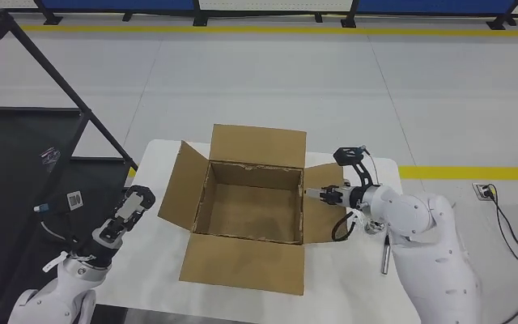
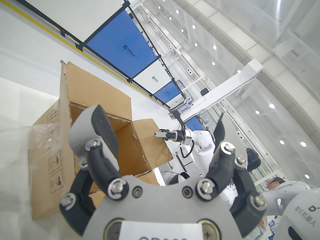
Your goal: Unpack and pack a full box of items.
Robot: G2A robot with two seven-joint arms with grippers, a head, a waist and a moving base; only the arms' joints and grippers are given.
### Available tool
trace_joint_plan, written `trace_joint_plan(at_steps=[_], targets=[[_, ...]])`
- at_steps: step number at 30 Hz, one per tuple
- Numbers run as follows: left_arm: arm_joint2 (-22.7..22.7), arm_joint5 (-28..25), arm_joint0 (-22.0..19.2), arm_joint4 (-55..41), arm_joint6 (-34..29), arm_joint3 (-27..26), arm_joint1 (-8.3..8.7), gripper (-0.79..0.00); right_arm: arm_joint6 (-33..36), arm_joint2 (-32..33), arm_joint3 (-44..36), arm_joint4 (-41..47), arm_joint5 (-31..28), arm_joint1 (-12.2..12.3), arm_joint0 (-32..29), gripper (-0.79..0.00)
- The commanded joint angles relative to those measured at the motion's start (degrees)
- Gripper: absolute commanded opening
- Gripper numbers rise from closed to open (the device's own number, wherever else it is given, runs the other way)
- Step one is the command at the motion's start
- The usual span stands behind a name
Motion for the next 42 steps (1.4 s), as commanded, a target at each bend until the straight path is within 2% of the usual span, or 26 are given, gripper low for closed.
trace_joint_plan(at_steps=[1, 5, 12, 17, 30, 34, 42], targets=[[-0.06, -0.02, 0.12, -0.07, 0.09, -0.05, -0.02, 0.0, -0.23, 0.26, -0.57, -1.06, 0.61, 0.23, -0.14, 0.0], [-0.16, 0.05, 0.25, -0.29, 0.24, 0.0, -0.05, 0.0, -0.15, 2.58, -6.77, -6.66, 2.11, 1.18, -3.51, 0.0], [1.34, 0.42, -1.22, -0.26, -0.78, 0.29, -0.08, 0.0, 2.01, 10.32, -21.5, -13.14, 1.73, 2.97, -14.8, 0.0], [2.54, 0.83, -3.1, 0.21, -1.74, 0.69, -0.06, 0.0, 4.05, 13.28, -28.68, -18.0, 3.33, 3.62, -21.75, 0.0], [2.65, 0.92, -3.46, 0.26, -1.88, 0.77, -0.05, 0.0, 4.05, 13.28, -28.68, -18.0, 3.33, 3.62, -21.75, 0.0], [2.68, 1.62, -3.34, 0.41, -1.06, 0.63, -0.1, 0.0, 1.6, 14.29, -25.67, -18.66, 5.01, 3.78, -22.21, 0.0], [0.28, 1.64, -2.26, 0.24, -0.34, 0.93, -0.01, 0.0, 10.37, 16.55, -18.69, -25.74, 5.65, 4.96, -20.62, 0.0]])
